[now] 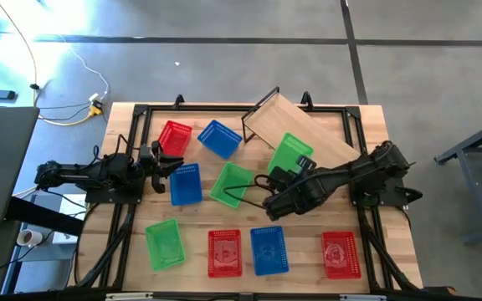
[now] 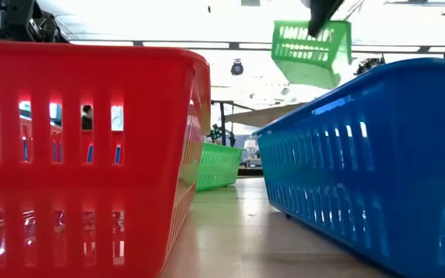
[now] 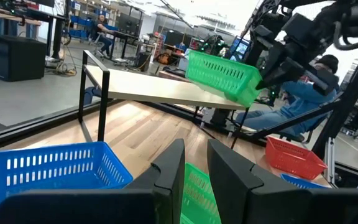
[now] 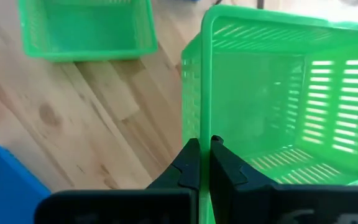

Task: Stack baskets on shelf by color
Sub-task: Put the right green basket on the shelf

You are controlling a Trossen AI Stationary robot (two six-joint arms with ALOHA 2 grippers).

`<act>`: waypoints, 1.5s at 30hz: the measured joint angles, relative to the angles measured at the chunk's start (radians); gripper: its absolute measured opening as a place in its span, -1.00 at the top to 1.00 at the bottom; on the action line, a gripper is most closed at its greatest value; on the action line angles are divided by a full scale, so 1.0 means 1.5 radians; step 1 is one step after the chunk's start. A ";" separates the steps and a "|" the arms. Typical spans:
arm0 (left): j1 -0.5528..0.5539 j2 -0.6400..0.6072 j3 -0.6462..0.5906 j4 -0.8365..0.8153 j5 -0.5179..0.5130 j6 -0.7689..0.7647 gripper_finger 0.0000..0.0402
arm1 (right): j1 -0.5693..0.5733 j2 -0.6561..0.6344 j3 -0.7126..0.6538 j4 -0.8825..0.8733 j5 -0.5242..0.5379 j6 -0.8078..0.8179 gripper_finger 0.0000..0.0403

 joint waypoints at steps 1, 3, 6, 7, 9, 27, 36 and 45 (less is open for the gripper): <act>0.000 0.000 0.000 0.000 0.000 0.000 0.69 | 0.001 -0.013 -0.016 0.000 0.000 0.007 1.00; 0.000 0.000 0.000 0.000 0.000 0.000 0.69 | 0.005 -0.045 -0.055 -0.001 0.000 0.030 1.00; 0.000 0.000 0.000 0.000 0.000 0.000 0.69 | 0.010 -0.095 -0.112 -0.001 -0.006 0.070 1.00; 0.000 0.000 0.000 0.000 0.000 0.000 0.69 | 0.011 -0.111 -0.129 -0.001 -0.010 0.083 1.00; 0.000 0.000 0.000 0.000 0.000 0.000 0.69 | 0.012 -0.142 -0.163 -0.001 -0.024 0.102 1.00; 0.000 0.000 0.000 0.000 0.000 0.000 0.69 | -0.032 -0.210 -0.222 -0.001 -0.056 0.063 1.00; 0.000 0.000 0.000 0.000 0.000 0.000 0.69 | -0.049 -0.308 -0.297 0.000 -0.057 0.093 1.00; 0.000 0.000 0.000 0.000 0.000 -0.006 0.69 | -0.026 -0.334 -0.330 -0.001 -0.126 0.124 1.00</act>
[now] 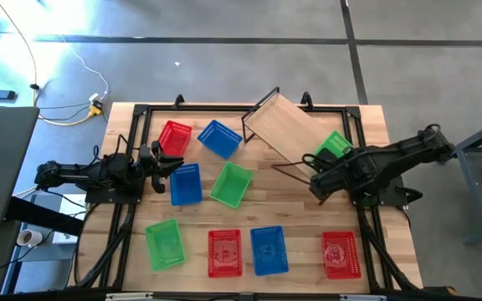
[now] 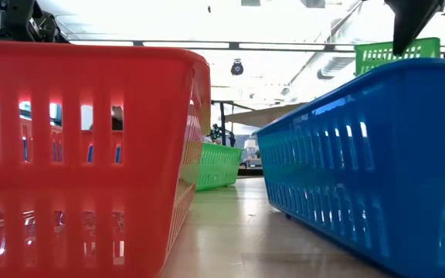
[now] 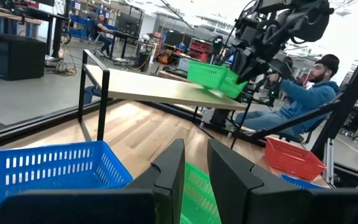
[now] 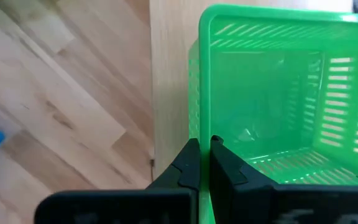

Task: Stack baskets on shelf by color
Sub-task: Put the right green basket on the shelf, then put the middle blue basket on the shelf

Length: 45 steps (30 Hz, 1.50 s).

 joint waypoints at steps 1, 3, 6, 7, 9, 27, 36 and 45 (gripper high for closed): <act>0.000 0.000 0.000 0.000 0.000 0.000 0.69 | 0.000 0.000 0.000 0.000 -0.001 0.002 1.00; 0.000 0.000 0.000 0.000 0.000 0.000 0.69 | 0.000 0.000 0.000 0.000 -0.001 0.006 1.00; 0.000 0.000 0.000 0.000 0.000 -0.002 0.69 | -0.006 0.000 0.000 0.000 -0.003 0.009 1.00; 0.000 0.000 0.000 0.000 0.000 -0.002 0.69 | -0.010 0.000 0.000 0.000 -0.007 0.015 1.00; 0.000 0.000 0.000 0.000 0.000 -0.002 0.69 | -0.019 0.000 0.000 0.000 -0.022 0.016 1.00; 0.000 0.000 0.000 0.000 0.000 0.000 0.69 | -0.036 0.001 0.000 0.000 -0.045 0.011 0.66; 0.000 0.000 0.000 0.000 0.000 0.000 0.69 | -0.036 0.001 0.001 0.000 -0.056 0.016 0.63; 0.000 0.000 0.000 0.000 0.000 0.000 0.69 | -0.036 -0.001 0.028 0.000 -0.028 0.021 0.63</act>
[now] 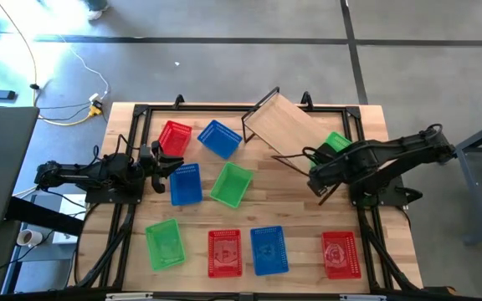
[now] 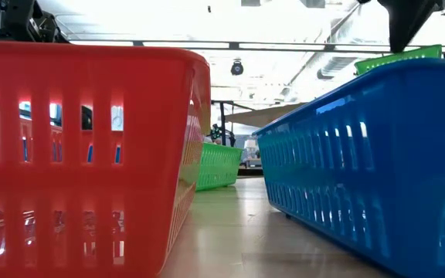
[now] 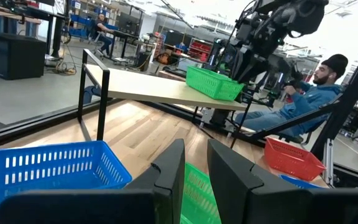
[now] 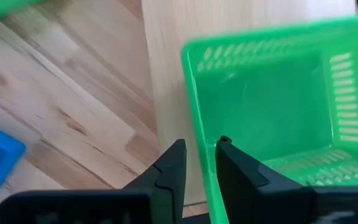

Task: Stack baskets on shelf by color
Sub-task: Put the middle blue basket on the shelf

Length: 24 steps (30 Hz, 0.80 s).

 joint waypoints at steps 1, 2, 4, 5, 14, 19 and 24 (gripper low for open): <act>0.000 0.000 0.000 0.000 0.000 0.000 0.69 | 0.000 0.000 0.010 0.000 0.007 0.000 0.63; 0.000 0.000 0.000 0.000 0.000 -0.001 0.69 | 0.000 0.000 0.019 0.000 0.012 -0.004 0.63; 0.000 0.000 0.000 0.000 0.000 -0.002 0.69 | 0.000 0.000 0.037 0.000 0.026 -0.006 0.63; 0.000 0.000 0.000 0.000 0.000 -0.002 0.69 | 0.000 -0.001 0.045 0.000 0.032 -0.008 0.63; 0.000 0.000 0.000 0.001 -0.001 -0.087 0.69 | 0.000 -0.001 0.092 0.000 0.048 -0.010 0.63; 0.000 0.000 0.000 0.010 -0.004 -0.105 0.69 | 0.001 -0.001 0.111 0.002 0.078 0.007 0.63; 0.000 0.000 0.000 0.056 -0.013 -0.157 0.69 | 0.001 -0.001 0.126 0.014 0.111 0.009 0.63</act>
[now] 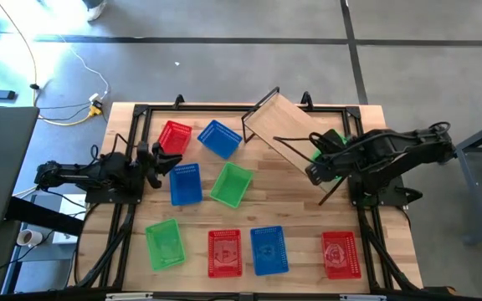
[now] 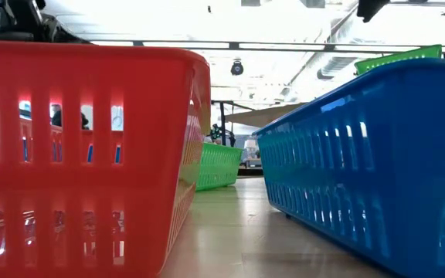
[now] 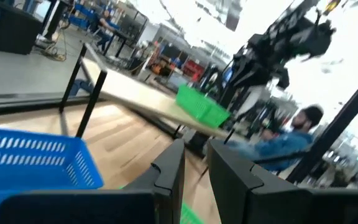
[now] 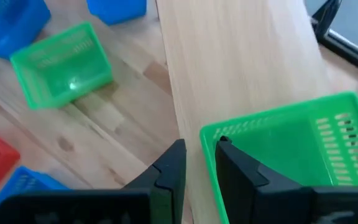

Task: Stack baskets on shelf by color
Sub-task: Put the middle blue basket on the shelf

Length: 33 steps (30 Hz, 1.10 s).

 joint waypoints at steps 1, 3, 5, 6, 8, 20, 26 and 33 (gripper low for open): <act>0.000 0.000 0.001 0.007 0.000 0.000 0.69 | 0.000 0.000 0.003 0.003 0.010 0.000 0.63; 0.000 0.000 0.011 0.008 0.000 0.000 0.69 | 0.000 0.000 0.005 0.008 0.026 -0.001 0.63; 0.000 0.000 0.024 0.008 0.000 0.015 0.69 | 0.000 0.000 0.005 0.012 0.037 -0.001 0.63; 0.000 0.002 0.032 0.005 0.000 0.028 0.69 | 0.000 0.000 0.005 0.015 0.039 -0.001 0.63; 0.000 0.008 0.050 -0.002 0.000 0.055 0.69 | 0.000 0.000 0.005 0.022 0.039 -0.002 0.63; 0.000 0.171 0.250 -0.225 -0.053 0.086 0.69 | -0.002 -0.006 0.005 0.041 0.039 -0.048 0.63; 0.000 0.290 0.366 -0.407 -0.060 -0.031 0.69 | -0.002 -0.043 0.005 0.040 0.040 -0.062 0.63; 0.000 0.411 0.454 -0.553 -0.019 -0.276 0.69 | -0.002 -0.106 0.005 0.041 0.060 -0.079 0.63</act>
